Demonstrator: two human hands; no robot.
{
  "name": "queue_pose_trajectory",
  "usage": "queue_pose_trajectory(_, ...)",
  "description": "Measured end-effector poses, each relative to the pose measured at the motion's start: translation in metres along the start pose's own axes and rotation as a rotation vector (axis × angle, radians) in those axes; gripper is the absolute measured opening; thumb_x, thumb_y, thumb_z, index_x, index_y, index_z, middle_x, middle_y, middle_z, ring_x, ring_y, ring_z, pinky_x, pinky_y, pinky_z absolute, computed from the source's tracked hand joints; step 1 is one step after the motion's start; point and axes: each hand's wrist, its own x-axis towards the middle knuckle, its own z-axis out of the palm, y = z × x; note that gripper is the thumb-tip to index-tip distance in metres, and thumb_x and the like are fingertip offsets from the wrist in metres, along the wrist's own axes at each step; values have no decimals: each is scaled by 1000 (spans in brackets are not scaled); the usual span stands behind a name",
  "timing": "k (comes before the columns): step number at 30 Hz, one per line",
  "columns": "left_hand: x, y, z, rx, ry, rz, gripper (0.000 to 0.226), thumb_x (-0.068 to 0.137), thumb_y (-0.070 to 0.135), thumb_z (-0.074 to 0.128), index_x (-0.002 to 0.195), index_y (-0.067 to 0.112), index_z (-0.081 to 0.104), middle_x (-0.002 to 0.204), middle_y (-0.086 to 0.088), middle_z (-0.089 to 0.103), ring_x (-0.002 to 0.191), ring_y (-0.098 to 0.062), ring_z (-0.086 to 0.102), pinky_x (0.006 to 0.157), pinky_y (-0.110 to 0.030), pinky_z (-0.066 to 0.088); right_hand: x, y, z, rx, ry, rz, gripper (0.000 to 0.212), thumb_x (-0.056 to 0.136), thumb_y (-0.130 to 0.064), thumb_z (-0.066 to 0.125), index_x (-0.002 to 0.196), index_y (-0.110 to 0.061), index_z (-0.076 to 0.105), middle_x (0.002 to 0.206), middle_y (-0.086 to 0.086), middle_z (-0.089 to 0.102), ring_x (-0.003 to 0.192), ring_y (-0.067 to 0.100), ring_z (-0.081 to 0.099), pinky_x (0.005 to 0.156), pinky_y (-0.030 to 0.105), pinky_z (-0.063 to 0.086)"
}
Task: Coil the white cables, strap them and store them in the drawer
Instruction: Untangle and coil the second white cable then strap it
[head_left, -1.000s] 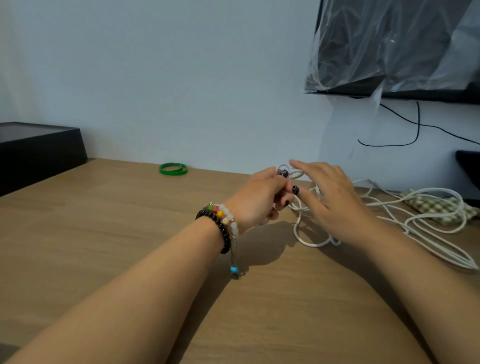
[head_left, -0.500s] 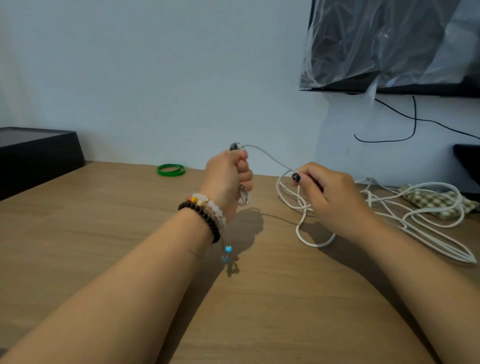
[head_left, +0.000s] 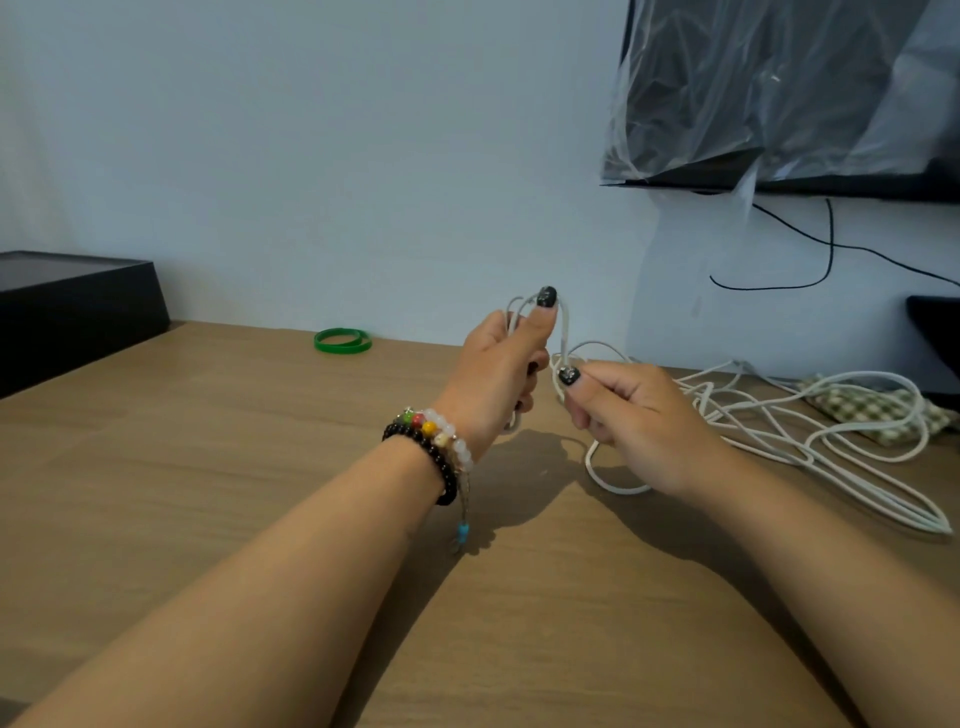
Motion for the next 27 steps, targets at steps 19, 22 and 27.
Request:
queue_pose_trajectory(19, 1, -3, 3, 261, -18, -67, 22, 98, 19, 53, 76, 12, 55, 59, 1, 48, 44, -8, 43, 43, -18, 35, -1, -1, 7, -287, -115, 48, 36, 98, -27, 48, 64, -24, 61, 52, -11, 49, 55, 6, 45, 53, 20, 30)
queue_pose_trajectory(22, 3, -6, 1, 226, 69, -137, 27, 101, 26, 44, 79, 13, 51, 61, -1, 44, 48, -14, 41, 48, -26, 32, -1, -1, 6, -302, -104, 35, 33, 98, -28, 47, 71, -25, 65, 54, -9, 48, 57, 6, 45, 54, 23, 31)
queue_pose_trajectory(27, 15, -8, -6, -107, 326, -146, 30, 103, 21, 39, 74, 13, 44, 48, 6, 46, 51, -13, 45, 51, -26, 37, -1, -2, 5, -261, -140, 38, 32, 99, -32, 46, 78, -25, 69, 51, -7, 45, 49, 9, 39, 54, 30, 31)
